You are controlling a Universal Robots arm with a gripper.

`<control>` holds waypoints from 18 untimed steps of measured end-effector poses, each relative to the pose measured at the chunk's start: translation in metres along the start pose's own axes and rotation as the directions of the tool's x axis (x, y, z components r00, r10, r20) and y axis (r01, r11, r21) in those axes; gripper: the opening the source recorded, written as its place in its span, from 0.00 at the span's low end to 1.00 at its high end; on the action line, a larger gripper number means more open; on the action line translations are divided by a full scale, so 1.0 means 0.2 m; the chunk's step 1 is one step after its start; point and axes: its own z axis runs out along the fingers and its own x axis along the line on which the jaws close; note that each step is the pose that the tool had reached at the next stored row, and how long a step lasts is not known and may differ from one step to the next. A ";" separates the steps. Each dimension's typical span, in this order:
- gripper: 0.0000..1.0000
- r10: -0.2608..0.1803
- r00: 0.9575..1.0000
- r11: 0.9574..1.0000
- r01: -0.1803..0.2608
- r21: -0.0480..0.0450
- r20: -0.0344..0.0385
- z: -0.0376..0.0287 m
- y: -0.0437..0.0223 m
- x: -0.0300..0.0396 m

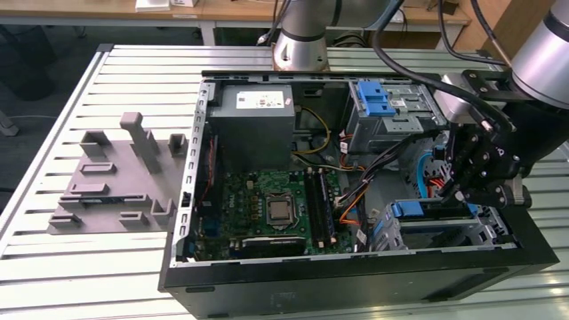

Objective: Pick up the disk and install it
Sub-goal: 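Insert the first disk wire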

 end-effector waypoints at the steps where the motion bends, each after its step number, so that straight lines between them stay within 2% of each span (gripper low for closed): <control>1: 0.16 0.000 1.000 1.000 0.000 -0.001 0.000 0.000 -0.001 0.000; 5: 0.16 0.000 1.000 1.000 0.000 -0.004 0.000 0.000 -0.005 0.000; 18: 0.16 0.000 1.000 1.000 0.000 -0.004 0.000 -0.010 -0.007 0.000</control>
